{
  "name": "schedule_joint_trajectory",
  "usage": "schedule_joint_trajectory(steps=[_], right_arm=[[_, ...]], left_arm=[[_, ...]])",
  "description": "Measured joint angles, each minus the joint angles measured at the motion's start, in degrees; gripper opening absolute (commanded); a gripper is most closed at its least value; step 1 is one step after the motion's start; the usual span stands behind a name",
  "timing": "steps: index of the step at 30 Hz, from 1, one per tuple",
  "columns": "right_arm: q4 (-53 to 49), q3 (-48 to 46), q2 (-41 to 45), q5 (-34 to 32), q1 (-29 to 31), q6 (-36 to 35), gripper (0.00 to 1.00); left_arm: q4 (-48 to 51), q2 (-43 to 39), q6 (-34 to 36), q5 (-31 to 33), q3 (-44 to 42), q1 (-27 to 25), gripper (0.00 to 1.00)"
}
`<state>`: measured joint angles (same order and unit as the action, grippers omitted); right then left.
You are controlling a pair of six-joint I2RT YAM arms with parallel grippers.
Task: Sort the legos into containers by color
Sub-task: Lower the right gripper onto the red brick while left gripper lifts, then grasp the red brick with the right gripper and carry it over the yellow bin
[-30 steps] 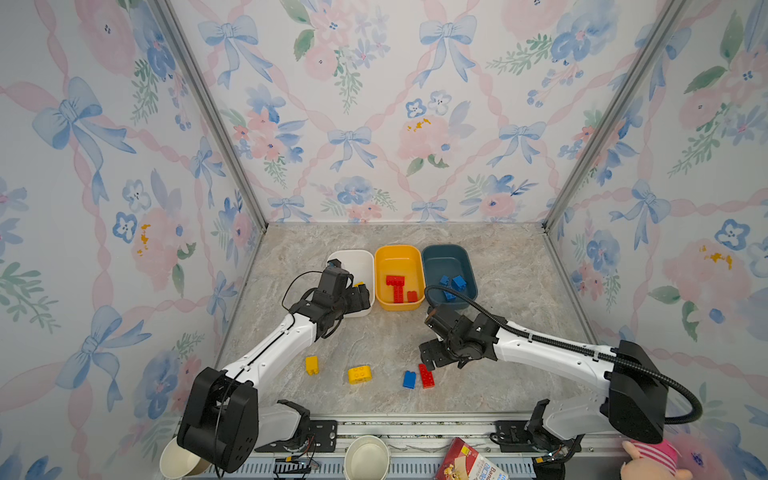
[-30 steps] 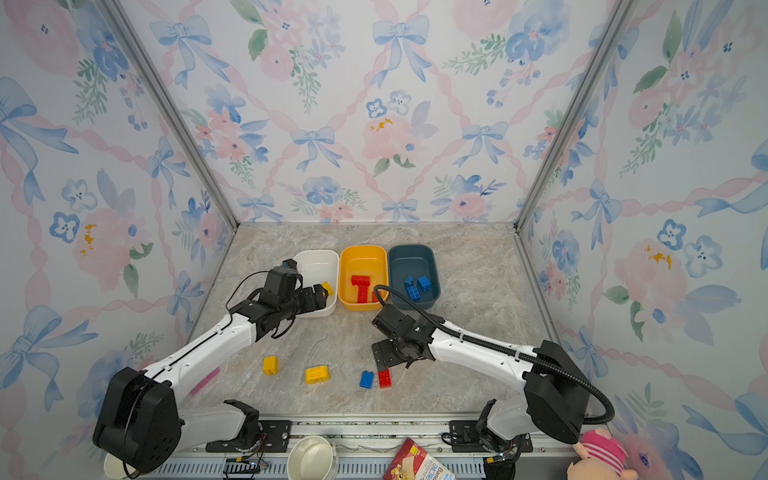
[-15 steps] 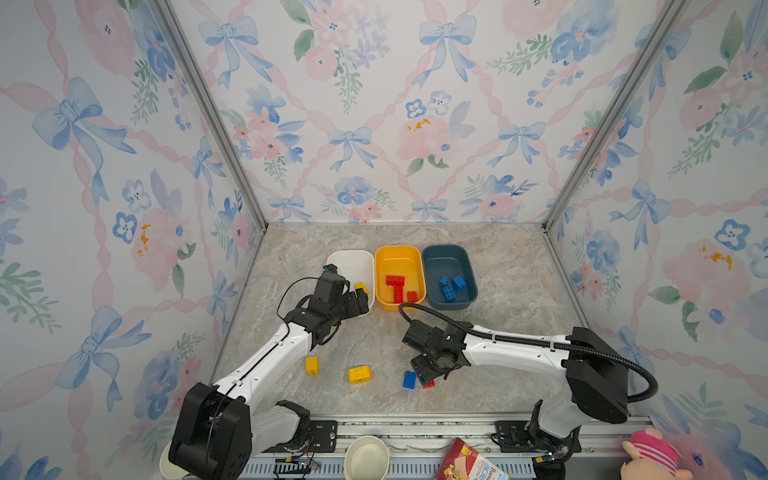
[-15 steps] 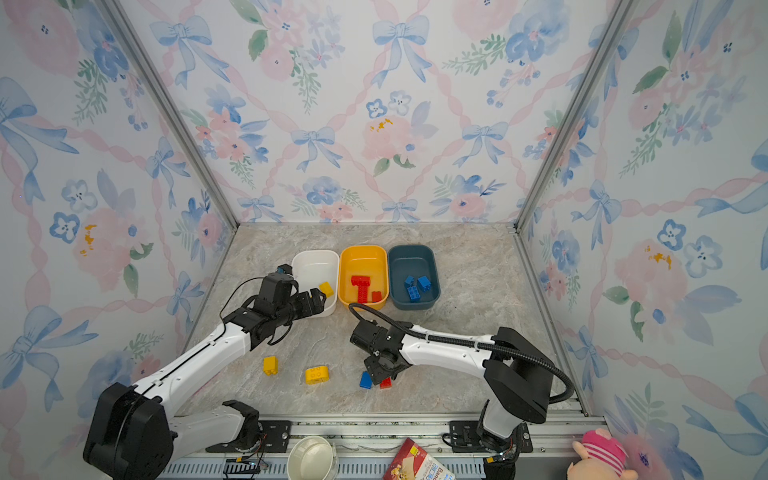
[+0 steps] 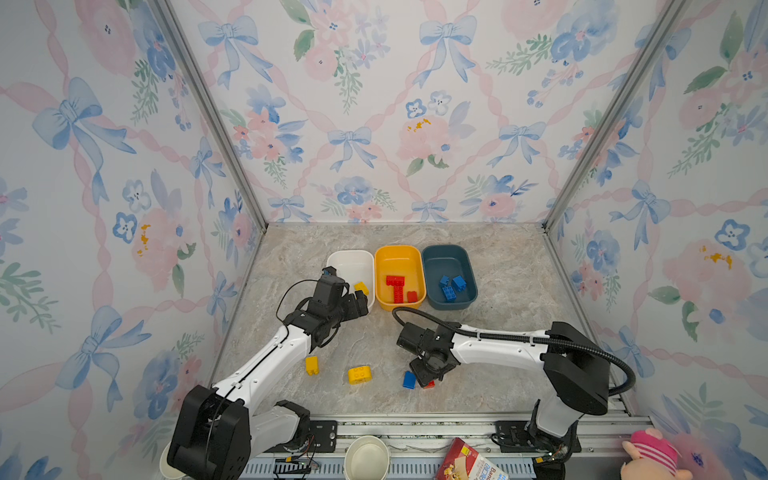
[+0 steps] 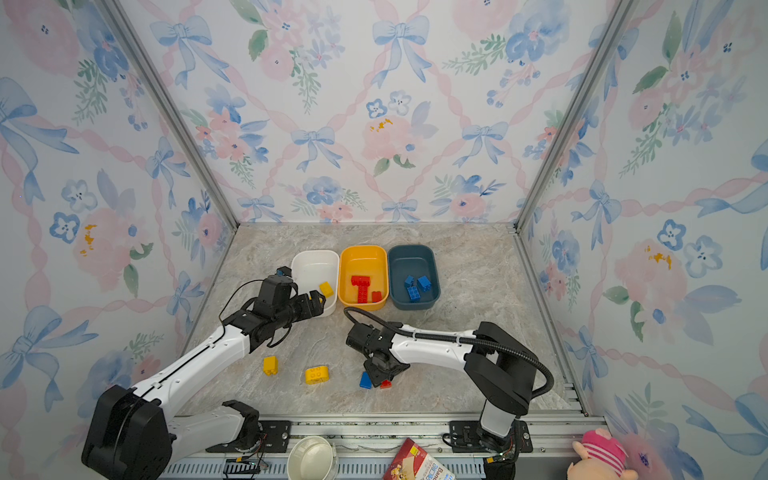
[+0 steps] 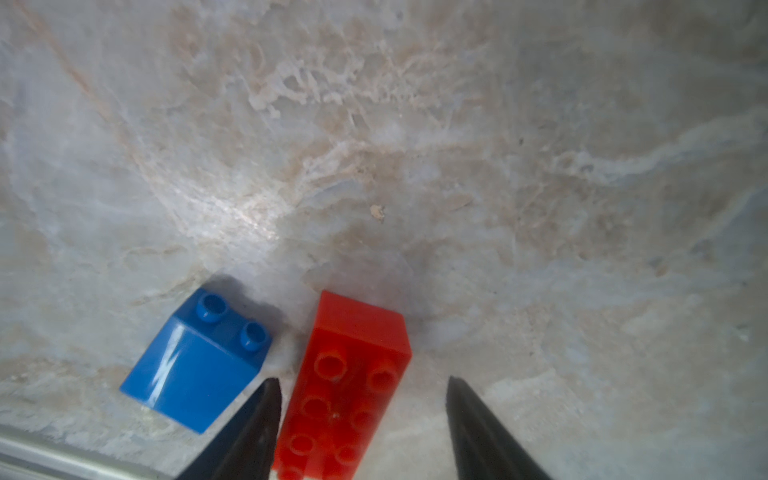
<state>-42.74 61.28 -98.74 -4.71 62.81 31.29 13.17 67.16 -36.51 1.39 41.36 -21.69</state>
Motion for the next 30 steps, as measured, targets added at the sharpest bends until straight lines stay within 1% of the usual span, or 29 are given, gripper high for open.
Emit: schedule_joint_trajectory(steps=[11, 16, 21, 30], right_arm=[[-0.3, 2.3, -2.5, 0.5, 0.0, -1.2, 0.56], [-0.6, 2.5, -2.8, 0.9, 0.0, -1.6, 0.48], [-1.2, 2.9, -3.3, 1.4, 0.0, -2.0, 0.37], [-1.7, 3.3, -3.5, 1.5, 0.0, -1.7, 0.34]], left_arm=[[0.0, 0.0, -0.2, 0.0, 0.0, 0.1, 0.95], [0.0, 0.0, -0.2, 0.0, 0.0, 0.2, 0.95], [0.0, 0.0, -0.2, 0.0, 0.0, 0.3, 0.95], [0.0, -0.7, -0.2, -0.4, -0.1, 0.4, 0.95]])
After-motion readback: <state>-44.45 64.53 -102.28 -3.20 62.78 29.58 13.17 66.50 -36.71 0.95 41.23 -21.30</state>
